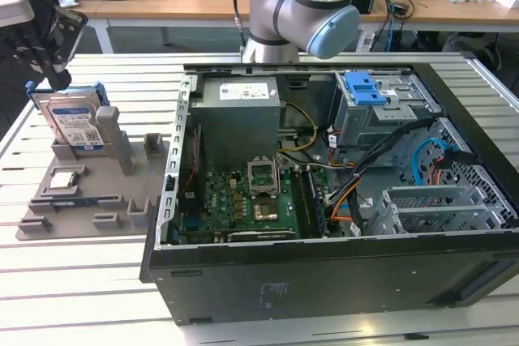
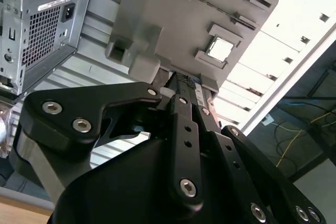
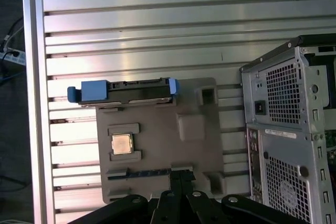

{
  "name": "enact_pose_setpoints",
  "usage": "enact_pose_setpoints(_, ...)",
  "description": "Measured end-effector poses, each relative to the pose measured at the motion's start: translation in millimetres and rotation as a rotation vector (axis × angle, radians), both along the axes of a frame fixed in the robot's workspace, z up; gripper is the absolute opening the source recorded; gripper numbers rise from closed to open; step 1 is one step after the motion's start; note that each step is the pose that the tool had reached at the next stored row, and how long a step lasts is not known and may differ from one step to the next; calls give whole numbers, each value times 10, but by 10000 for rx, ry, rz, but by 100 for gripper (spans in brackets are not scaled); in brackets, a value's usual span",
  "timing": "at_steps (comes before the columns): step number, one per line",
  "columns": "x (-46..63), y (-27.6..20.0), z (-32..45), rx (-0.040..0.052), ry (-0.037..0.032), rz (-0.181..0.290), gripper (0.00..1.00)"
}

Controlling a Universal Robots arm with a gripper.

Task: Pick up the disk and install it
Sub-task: 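Reach for the disk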

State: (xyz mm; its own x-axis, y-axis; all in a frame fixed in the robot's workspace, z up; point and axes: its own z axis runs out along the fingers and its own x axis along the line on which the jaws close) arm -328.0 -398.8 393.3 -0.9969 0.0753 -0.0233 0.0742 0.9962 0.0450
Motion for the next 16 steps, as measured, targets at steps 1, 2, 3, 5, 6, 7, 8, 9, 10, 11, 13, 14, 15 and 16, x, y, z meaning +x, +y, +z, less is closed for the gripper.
enact_pose_setpoints(1, -23, 0, 0, 0, 0, 0, 11)
enact_pose_setpoints(2, -41, 0, 0, 0, 1, 0, 11)
enact_pose_setpoints(3, -58, 0, 0, 1, 0, 0, 11)
enact_pose_setpoints(5, -100, 0, 0, 0, 0, 1, 11)
enact_pose_setpoints(6, -118, 0, 0, 0, 0, 1, 11)
enact_pose_setpoints(7, -145, 0, 0, 0, 0, 1, 11)
enact_pose_setpoints(8, -177, 0, 0, 0, 0, 1, 11)
enact_pose_setpoints(9, -207, 0, 0, 0, 0, 1, 11)
enact_pose_setpoints(10, -243, 0, 0, 1, 0, 0, 11)
enact_pose_setpoints(11, -261, 0, 0, 0, 0, -1, 11)
enact_pose_setpoints(13, -295, 0, 0, 0, 0, 0, 11)
enact_pose_setpoints(14, -309, 0, 0, 0, 0, 0, 11)
enact_pose_setpoints(15, -330, 0, 0, 0, 0, 0, 11)
enact_pose_setpoints(16, -343, 0, 0, 0, 0, 0, 11)
